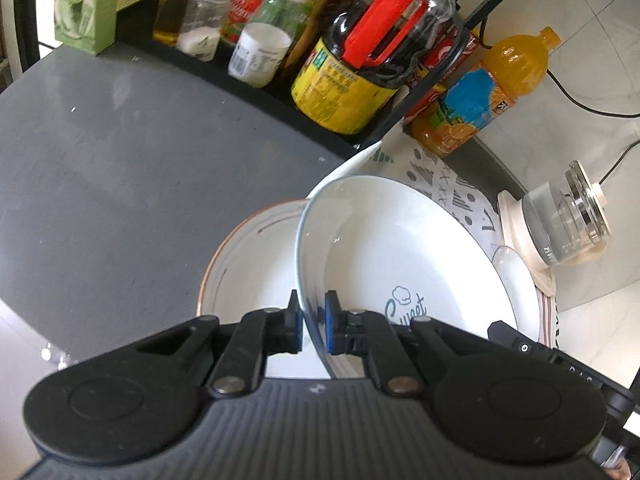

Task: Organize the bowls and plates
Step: 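Lift the 'Sweet' plate and carry it over the brown-flower plate, then lower the 'Sweet' plate onto the brown-flower plate and open both grippers, then move both grippers to the 'Bakery' plate and close on its rim, then lift the 'Bakery' plate and carry it over the plate stack, then lower the 'Bakery' plate onto the stack and open both grippers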

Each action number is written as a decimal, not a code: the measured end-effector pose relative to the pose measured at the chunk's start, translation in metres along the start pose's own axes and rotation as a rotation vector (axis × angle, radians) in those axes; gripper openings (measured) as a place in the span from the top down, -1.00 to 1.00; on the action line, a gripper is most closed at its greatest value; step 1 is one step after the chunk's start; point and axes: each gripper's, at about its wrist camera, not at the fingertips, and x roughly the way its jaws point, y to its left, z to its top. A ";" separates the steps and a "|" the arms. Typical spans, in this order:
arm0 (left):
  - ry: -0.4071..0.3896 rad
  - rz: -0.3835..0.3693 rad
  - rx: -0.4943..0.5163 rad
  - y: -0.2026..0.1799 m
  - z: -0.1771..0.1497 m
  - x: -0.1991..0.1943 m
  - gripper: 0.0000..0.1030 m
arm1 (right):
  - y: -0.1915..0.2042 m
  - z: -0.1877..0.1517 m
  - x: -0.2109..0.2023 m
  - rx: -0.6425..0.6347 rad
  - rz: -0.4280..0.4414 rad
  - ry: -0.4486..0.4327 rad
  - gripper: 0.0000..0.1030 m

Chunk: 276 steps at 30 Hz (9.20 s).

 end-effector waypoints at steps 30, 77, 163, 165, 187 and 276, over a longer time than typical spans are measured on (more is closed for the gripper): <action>0.069 0.054 -0.088 0.033 -0.025 0.023 0.76 | 0.003 -0.042 0.018 0.027 -0.049 0.026 0.86; 0.025 0.094 -0.067 -0.021 0.036 -0.004 -0.46 | 0.001 0.020 -0.016 0.092 -0.045 -0.040 -0.11; 0.330 -0.064 0.057 -0.236 0.009 0.182 0.87 | -0.228 0.078 -0.007 0.500 -0.137 0.126 0.86; 0.306 -0.070 0.065 -0.234 0.012 0.177 0.87 | -0.223 0.079 -0.008 0.483 -0.131 0.112 0.86; 0.149 -0.081 0.044 -0.184 0.039 0.096 0.87 | -0.132 0.083 -0.015 0.334 -0.060 0.028 0.85; 0.163 0.168 0.062 0.005 0.019 0.018 0.54 | 0.035 -0.033 0.052 0.170 -0.112 0.199 0.68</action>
